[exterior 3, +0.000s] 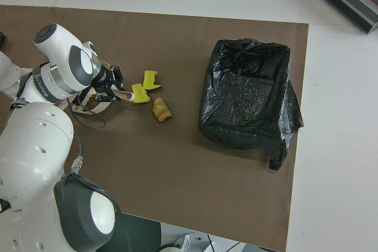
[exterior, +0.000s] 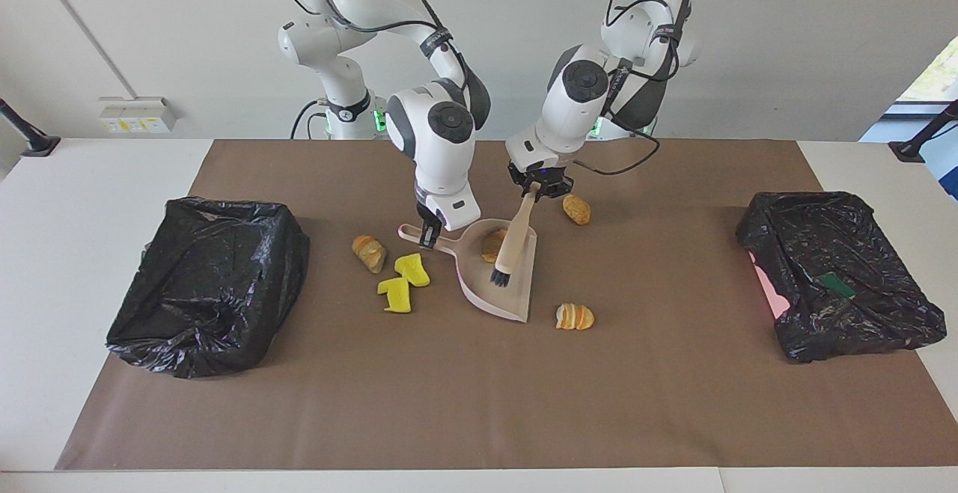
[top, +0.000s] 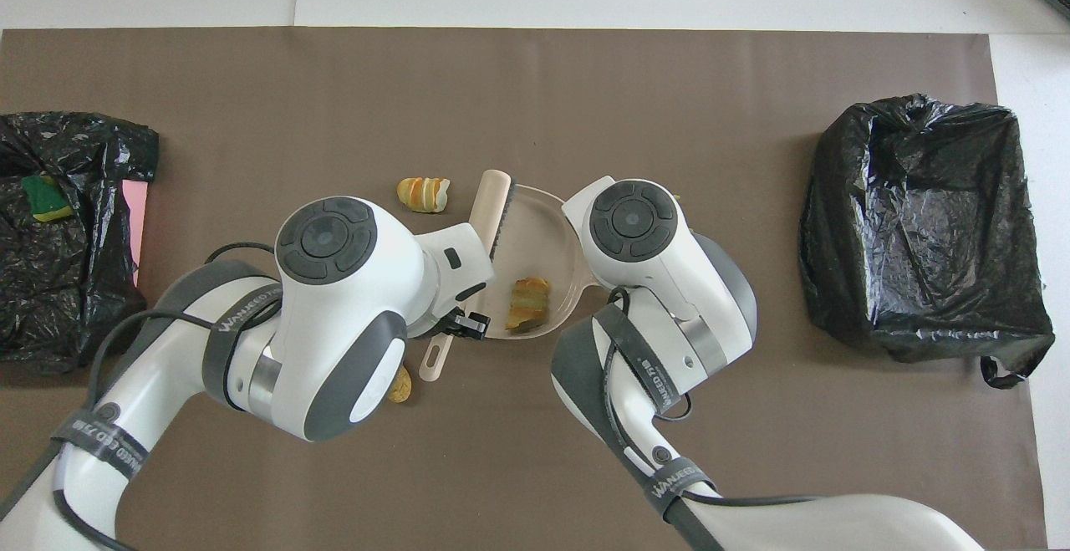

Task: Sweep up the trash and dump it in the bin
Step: 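Sweep bread pieces into the dustpan with the left gripper's brush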

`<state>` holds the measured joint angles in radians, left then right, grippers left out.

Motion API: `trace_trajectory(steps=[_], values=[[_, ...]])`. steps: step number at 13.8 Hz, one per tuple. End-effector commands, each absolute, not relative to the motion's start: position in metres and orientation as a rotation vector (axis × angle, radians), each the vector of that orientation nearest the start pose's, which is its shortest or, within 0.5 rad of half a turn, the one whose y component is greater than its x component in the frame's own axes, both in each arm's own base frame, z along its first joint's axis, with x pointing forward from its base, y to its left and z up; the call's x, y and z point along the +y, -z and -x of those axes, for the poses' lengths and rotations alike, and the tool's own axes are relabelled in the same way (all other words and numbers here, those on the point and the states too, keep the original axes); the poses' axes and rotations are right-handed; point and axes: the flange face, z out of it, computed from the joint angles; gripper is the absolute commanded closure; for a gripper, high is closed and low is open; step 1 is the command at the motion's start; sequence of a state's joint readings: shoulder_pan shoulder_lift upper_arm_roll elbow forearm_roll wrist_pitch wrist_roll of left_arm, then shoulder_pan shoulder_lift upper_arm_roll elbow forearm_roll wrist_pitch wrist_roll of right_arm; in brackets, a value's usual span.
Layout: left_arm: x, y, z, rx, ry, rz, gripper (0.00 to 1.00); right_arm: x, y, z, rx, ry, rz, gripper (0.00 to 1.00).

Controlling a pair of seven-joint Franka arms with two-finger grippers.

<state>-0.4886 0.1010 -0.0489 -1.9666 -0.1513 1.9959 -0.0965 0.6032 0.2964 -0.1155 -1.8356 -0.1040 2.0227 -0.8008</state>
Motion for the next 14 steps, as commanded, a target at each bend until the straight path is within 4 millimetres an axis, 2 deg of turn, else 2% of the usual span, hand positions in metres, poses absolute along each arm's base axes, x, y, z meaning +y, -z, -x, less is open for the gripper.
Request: trace_trajectory(steps=[1,4,6,7,8,10,13,14], values=[[-0.253,-0.404,-0.526,0.598,-0.177,3.091,1.0,0.29,-0.36,-0.545,-2.057,-0.193,2.531,1.0],[-0.209,-0.393,-0.574,0.618,-0.199,3.02,1.0,0.289,-0.359,-0.545,-2.055,-0.195,2.532,1.0],[-0.174,-0.395,-0.592,0.698,-0.189,2.965,1.0,0.289,-0.36,-0.546,-2.056,-0.193,2.532,1.0],[-0.163,-0.391,-0.595,0.749,-0.207,2.918,1.0,0.289,-0.36,-0.546,-2.056,-0.193,2.532,1.0],[-0.16,-0.38,-0.595,0.797,-0.233,2.878,1.0,0.289,-0.36,-0.546,-2.056,-0.19,2.532,1.0],[-0.158,-0.373,-0.59,0.896,-0.273,2.851,1.0,0.289,-0.359,-0.545,-2.056,-0.193,2.532,1.0],[-0.169,-0.354,-0.574,0.967,-0.335,2.824,1.0,0.289,-0.36,-0.546,-2.056,-0.19,2.532,1.0],[-0.184,-0.355,-0.564,1.048,-0.335,2.798,1.0,0.289,-0.36,-0.546,-2.056,-0.193,2.532,1.0]])
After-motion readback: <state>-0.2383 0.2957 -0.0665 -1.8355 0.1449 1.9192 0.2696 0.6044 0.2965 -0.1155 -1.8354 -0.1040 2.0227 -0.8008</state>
